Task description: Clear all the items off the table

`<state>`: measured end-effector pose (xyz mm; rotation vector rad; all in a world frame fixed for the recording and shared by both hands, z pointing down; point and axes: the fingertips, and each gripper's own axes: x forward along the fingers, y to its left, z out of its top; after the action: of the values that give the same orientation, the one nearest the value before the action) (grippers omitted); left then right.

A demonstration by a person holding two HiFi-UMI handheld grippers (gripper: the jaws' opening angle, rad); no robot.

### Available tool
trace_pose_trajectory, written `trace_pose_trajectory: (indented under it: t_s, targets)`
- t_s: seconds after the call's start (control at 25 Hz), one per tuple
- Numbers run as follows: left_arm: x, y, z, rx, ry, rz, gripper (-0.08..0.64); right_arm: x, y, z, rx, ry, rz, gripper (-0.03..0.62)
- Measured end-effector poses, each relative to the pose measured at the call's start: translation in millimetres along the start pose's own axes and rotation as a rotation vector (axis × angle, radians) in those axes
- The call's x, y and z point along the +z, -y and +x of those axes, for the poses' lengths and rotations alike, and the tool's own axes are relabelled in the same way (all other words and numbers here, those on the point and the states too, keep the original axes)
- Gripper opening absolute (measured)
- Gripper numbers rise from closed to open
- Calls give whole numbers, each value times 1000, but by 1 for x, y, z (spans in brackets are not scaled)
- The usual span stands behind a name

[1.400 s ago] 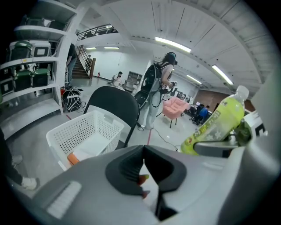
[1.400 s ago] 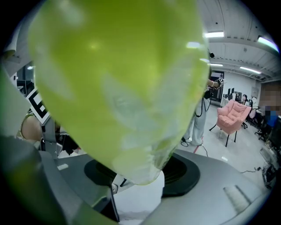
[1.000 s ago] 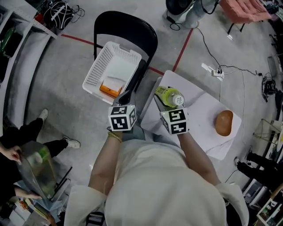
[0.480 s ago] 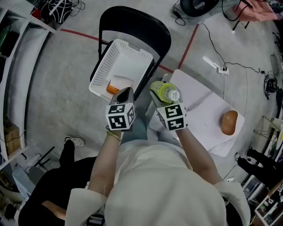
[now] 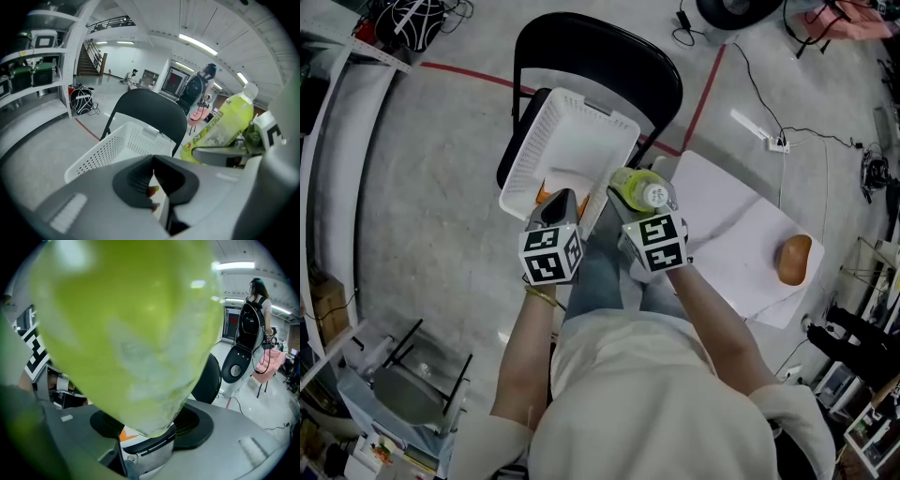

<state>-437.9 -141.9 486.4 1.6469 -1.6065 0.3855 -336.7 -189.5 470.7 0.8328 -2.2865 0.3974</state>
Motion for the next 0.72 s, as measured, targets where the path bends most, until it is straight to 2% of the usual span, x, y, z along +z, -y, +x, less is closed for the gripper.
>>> trace_pose_trajectory:
  t_s: [0.72]
  targets:
    - [-11, -82, 29, 36, -36, -25, 9, 11, -33, 124, 34, -51, -22, 276]
